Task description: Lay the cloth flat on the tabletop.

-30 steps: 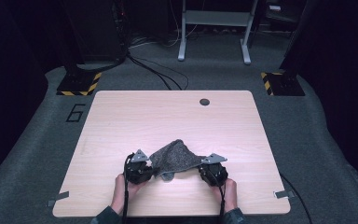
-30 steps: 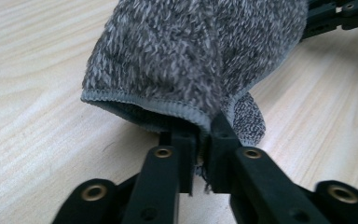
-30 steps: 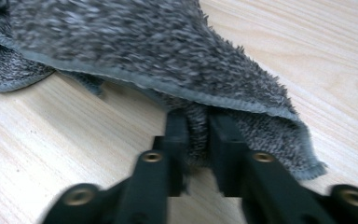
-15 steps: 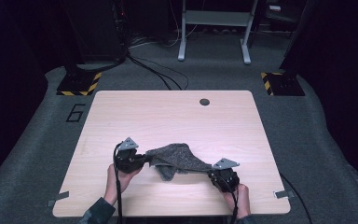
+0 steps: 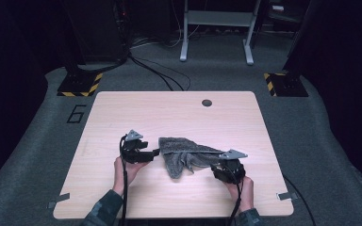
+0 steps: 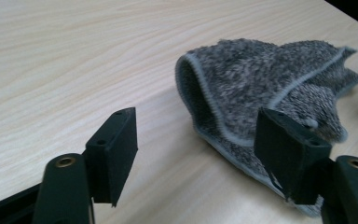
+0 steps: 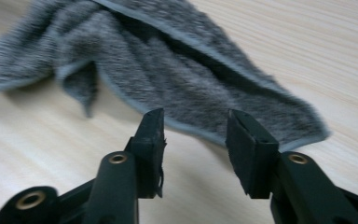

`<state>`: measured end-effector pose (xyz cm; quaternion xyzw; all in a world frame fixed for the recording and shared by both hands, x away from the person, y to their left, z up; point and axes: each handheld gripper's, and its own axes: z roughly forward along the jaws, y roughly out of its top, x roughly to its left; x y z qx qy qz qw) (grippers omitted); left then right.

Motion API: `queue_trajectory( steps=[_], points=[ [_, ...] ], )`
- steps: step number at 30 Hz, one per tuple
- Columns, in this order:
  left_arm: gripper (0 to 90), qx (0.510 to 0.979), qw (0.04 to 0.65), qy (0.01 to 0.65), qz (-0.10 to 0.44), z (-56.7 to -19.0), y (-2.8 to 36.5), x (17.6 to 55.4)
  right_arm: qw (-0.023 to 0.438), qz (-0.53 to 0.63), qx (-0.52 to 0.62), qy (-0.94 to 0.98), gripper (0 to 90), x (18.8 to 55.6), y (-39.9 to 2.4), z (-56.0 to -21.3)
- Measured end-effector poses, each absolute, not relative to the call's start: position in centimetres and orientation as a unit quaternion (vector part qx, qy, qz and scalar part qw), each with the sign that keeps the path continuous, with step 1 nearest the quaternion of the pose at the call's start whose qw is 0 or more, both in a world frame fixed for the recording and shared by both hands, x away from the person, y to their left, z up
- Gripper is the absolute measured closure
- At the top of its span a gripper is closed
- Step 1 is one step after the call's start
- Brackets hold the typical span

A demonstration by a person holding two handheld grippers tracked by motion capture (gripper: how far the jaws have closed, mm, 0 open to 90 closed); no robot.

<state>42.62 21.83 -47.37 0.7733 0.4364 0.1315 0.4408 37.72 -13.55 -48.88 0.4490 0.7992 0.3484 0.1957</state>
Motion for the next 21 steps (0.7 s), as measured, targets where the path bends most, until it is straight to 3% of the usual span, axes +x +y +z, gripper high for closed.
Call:
queue_trajectory(
  steps=[5,11,13,16,21],
  points=[
    [27.7,0.795,0.440,0.397,0.128,-46.9,19.6,40.6,0.165,0.371,0.433,0.805,47.7,37.7,-11.8,-48.9],
    [27.9,0.831,0.406,0.359,0.129,-48.5,15.4,38.9,0.167,0.375,0.408,0.816,33.0,38.4,-8.1,-49.2],
    [28.0,0.836,0.395,0.356,0.132,-49.1,14.7,39.1,0.166,0.366,0.406,0.821,32.9,38.9,-7.2,-49.5],
    [31.6,0.842,0.379,0.361,0.134,-50.2,13.9,39.6,0.166,0.349,0.411,0.826,41.5,39.7,-6.3,-50.2],
    [58.8,0.854,0.363,0.351,0.127,-51.5,13.7,40.3,0.161,0.333,0.411,0.833,64.7,40.4,-5.7,-51.2]
  ],
)
